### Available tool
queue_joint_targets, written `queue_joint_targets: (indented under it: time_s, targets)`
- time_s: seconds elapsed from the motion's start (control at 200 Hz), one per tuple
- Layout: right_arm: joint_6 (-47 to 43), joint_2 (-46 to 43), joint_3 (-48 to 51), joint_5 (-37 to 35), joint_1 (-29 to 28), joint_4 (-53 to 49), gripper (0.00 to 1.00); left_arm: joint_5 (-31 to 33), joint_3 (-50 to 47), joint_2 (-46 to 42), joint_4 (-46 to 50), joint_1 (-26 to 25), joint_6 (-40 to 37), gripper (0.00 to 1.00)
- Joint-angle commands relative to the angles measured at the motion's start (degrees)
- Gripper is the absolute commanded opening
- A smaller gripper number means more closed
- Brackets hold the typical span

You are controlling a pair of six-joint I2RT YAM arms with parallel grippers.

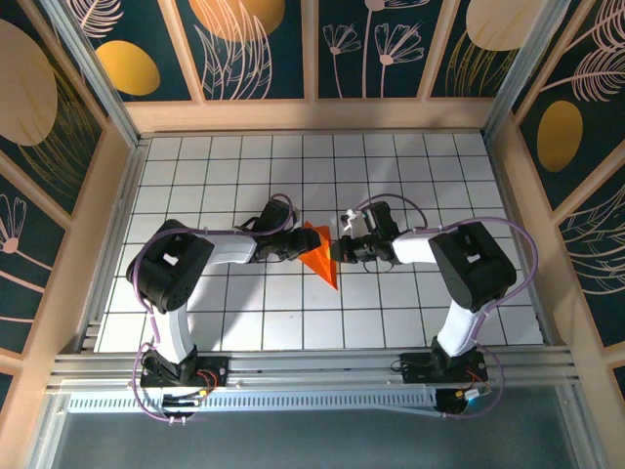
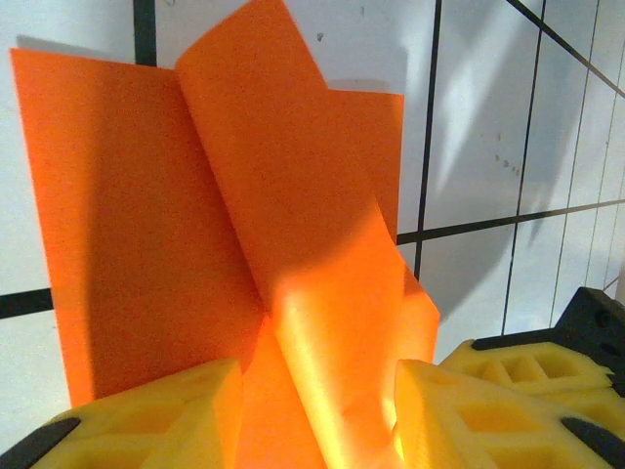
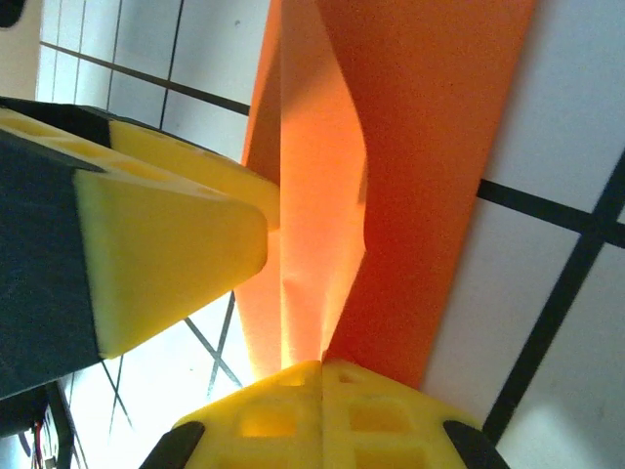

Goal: Fold a paper plane with a square sheet of paper (fold left side to right side)
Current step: Fourth fold the wing at the center of the table.

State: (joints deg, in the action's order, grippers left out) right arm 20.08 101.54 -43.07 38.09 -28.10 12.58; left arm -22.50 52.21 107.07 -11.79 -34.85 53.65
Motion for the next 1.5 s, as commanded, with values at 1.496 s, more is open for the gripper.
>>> queue_joint_targets:
  time_s: [1.496]
  targets:
    - [-1.66,6.36,-1.75,-9.81,-0.21,-7.57,0.00,1.50,1.80,-2.93,1.99,-0.11,-0.44,0.51]
